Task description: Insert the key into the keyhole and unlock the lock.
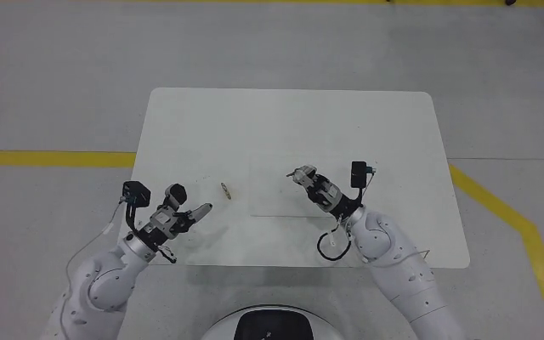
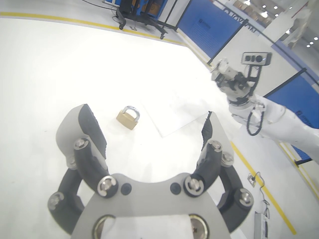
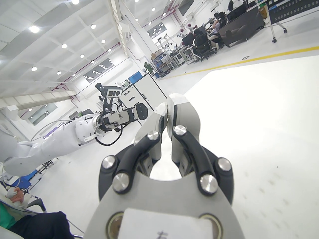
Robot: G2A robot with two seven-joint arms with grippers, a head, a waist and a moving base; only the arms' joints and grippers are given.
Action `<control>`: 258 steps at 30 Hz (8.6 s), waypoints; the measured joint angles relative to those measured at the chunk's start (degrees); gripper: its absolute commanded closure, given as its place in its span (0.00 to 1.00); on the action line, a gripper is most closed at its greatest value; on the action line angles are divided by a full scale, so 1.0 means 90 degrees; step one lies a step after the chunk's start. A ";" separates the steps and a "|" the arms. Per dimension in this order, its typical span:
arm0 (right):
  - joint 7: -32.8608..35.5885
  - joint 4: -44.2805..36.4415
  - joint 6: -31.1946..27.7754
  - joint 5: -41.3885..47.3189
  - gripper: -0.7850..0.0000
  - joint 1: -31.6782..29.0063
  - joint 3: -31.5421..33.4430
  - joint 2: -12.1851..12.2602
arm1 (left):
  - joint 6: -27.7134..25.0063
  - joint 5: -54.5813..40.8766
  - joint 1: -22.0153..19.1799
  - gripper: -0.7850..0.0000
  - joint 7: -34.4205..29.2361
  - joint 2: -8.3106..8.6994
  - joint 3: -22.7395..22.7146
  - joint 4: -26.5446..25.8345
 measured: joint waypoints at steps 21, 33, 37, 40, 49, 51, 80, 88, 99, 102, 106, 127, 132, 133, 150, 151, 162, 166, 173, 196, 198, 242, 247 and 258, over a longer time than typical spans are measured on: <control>0.2198 0.0940 -0.0845 0.3174 1.00 0.1088 -0.1334 -0.0176 | -0.0593 -0.3820 -0.1966 0.21 -0.3156 0.0060 0.1295 0.1259; 0.2890 0.1320 -0.0845 0.4162 1.00 0.1391 -0.1758 -0.0315 | -0.0362 -0.3450 -0.1990 0.47 -0.2672 0.0031 0.1620 0.1092; 0.3181 0.1320 -0.0845 0.4419 1.00 0.1362 -0.1800 -0.0322 | -0.0259 -0.3378 -0.2037 0.53 -0.2552 0.0019 0.1731 0.1121; 0.3395 0.1391 -0.0845 0.4608 1.00 0.1374 -0.1804 -0.0326 | -0.0233 -0.3327 -0.2059 0.59 -0.2511 0.0017 0.1787 0.1138; 0.3826 0.1471 -0.0845 0.4987 1.00 0.1402 -0.1805 -0.0373 | -0.0248 -0.3380 -0.2135 0.65 -0.2559 0.0037 0.1839 0.1199; 0.3884 0.1524 -0.0845 0.5041 1.00 0.1426 -0.1815 -0.0392 | -0.0261 -0.3382 -0.2142 0.69 -0.2573 0.0043 0.1844 0.1202; 0.4955 0.1659 -0.0845 0.4706 0.06 0.1422 -0.1329 -0.0348 | -0.0176 -0.3082 -0.2291 1.00 -0.2492 0.0124 0.1807 0.1204; 0.5377 0.1562 -0.0838 0.4820 0.00 0.1323 -0.1145 -0.0213 | -0.0281 -0.3243 -0.2386 1.00 -0.3543 0.0217 0.1886 0.1196; 0.5737 0.1374 -0.0717 0.4724 0.52 0.1315 -0.1133 -0.0093 | -0.0267 -0.2977 -0.2606 1.00 -0.4137 0.0318 0.1870 0.1155; 0.5808 0.1347 -0.0648 0.4766 0.60 0.1346 -0.1237 -0.0102 | -0.0215 -0.2890 -0.2604 1.00 -0.4080 0.0321 0.1950 0.1121; 0.5848 0.1396 -0.0624 0.4837 0.71 0.1416 -0.1365 -0.0122 | -0.0198 -0.2886 -0.2634 1.00 -0.4026 0.0328 0.2027 0.1146; 0.5797 0.1618 -0.0726 0.5015 1.00 0.1591 -0.1663 -0.0152 | -0.0202 -0.2798 -0.2630 0.00 -0.3837 0.0407 0.2155 0.1116; 0.5815 0.1624 -0.0697 0.5164 1.00 0.1610 -0.1705 -0.0151 | -0.0104 -0.2709 -0.2631 0.00 -0.3715 0.0417 0.2185 0.1105; 0.5808 0.1646 -0.0689 0.5197 1.00 0.1621 -0.1705 -0.0150 | -0.0112 -0.2701 -0.2623 0.00 -0.3678 0.0421 0.2175 0.1102; 0.5362 0.1435 -0.0845 0.5602 1.00 0.1133 -0.0182 0.0221 | -0.0438 -0.2887 -0.1928 0.00 -0.3238 0.0709 0.0716 0.0915; 0.5273 0.1454 -0.0845 0.5436 1.00 0.1111 -0.0073 0.0237 | -0.0454 -0.2919 -0.1860 0.00 -0.3241 0.0732 0.0590 0.0879; 0.5217 0.1517 -0.0845 0.5158 1.00 0.1128 -0.0014 0.0245 | -0.0175 -0.1615 -0.1719 0.00 -0.3775 0.0916 0.0006 0.0417; 0.5217 0.1517 -0.0845 0.5157 1.00 0.1128 -0.0014 0.0245 | -0.0213 -0.0305 -0.1640 0.00 -0.3745 0.0966 -0.0028 -0.0168; 0.5217 0.1517 -0.0845 0.5157 1.00 0.1128 -0.0014 0.0245 | 0.0532 0.0565 -0.1913 0.00 -0.3595 0.0889 0.0719 -0.0366; 0.5217 0.1517 -0.0845 0.5157 1.00 0.1128 -0.0014 0.0245 | 0.6152 0.2371 -0.3198 0.62 -0.4946 0.0273 0.3244 -0.0336; 0.5217 0.1517 -0.0845 0.5157 1.00 0.1128 -0.0014 0.0245 | 0.6221 0.2389 -0.3274 0.70 -0.4943 0.0239 0.3315 -0.0252; 0.5217 0.1517 -0.0845 0.5157 1.00 0.1128 -0.0014 0.0245 | 0.5731 0.2332 -0.3644 1.00 -0.4965 -0.0089 0.3234 0.0261; 0.5217 0.1517 -0.0845 0.5157 1.00 0.1128 -0.0014 0.0245 | 0.5418 0.2544 -0.3574 0.80 -0.5030 -0.0077 0.3234 0.0161; 0.5217 0.1517 -0.0845 0.5157 1.00 0.1128 -0.0014 0.0245 | 0.5257 0.2719 -0.3511 0.68 -0.5178 -0.0116 0.3287 0.0129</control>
